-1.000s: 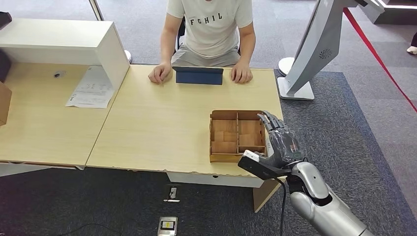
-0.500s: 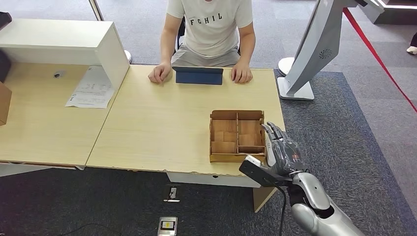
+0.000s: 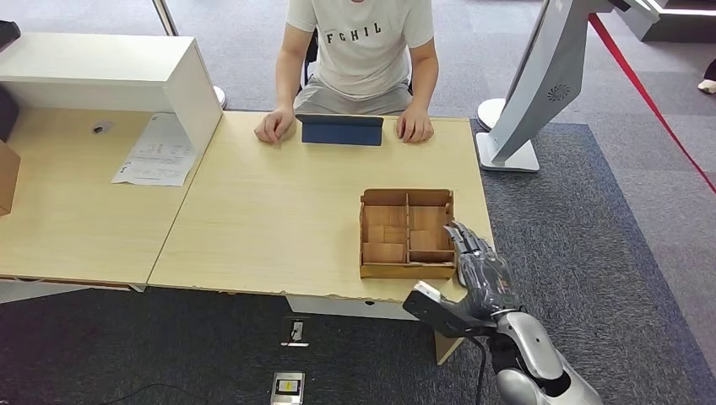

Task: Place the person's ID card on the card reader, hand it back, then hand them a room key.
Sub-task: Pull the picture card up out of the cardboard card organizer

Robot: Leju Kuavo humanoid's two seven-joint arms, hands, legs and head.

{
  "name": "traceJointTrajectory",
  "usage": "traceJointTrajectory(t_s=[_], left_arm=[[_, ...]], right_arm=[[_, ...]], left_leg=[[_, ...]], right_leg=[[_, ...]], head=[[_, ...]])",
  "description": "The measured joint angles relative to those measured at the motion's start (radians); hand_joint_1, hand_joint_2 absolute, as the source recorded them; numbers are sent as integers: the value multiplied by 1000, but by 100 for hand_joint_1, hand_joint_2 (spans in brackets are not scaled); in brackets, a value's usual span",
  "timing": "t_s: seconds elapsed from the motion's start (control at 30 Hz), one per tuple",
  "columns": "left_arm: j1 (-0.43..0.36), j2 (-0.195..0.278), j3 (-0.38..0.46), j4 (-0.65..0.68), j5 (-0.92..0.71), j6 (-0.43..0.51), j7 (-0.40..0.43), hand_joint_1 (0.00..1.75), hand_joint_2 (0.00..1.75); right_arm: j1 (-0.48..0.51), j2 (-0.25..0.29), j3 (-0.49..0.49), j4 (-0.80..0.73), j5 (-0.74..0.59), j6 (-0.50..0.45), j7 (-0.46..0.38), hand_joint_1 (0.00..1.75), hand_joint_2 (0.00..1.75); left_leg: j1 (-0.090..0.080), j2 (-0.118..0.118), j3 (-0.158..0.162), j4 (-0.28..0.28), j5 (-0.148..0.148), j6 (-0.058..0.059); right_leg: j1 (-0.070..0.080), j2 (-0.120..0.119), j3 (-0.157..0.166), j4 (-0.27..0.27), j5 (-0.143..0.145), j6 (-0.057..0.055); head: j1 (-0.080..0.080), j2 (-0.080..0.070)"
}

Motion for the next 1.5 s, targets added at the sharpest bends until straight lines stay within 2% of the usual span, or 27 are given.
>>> traceJointTrajectory(t_s=[0.6,1.0,1.5], left_arm=[[-1,0,0,-7,-2,-6,3,0,0],[-1,-1,0,-9,-1,-4,4,0,0],[-2,-3,-3,-9,-14,-5,4,0,0]], right_arm=[[8,74,1,11,170,23,22,0,175],[-7,92,-15,95,132,20,3,0,175],[-22,113,-19,158,154,19,10,0,175]], left_leg=[[0,0,0,0,0,0],[0,0,0,0,0,0],[0,0,0,0,0,0]], right_leg=[[0,0,0,0,0,0],[0,0,0,0,0,0],[0,0,0,0,0,0]], head=[[0,0],[0,0],[0,0]])
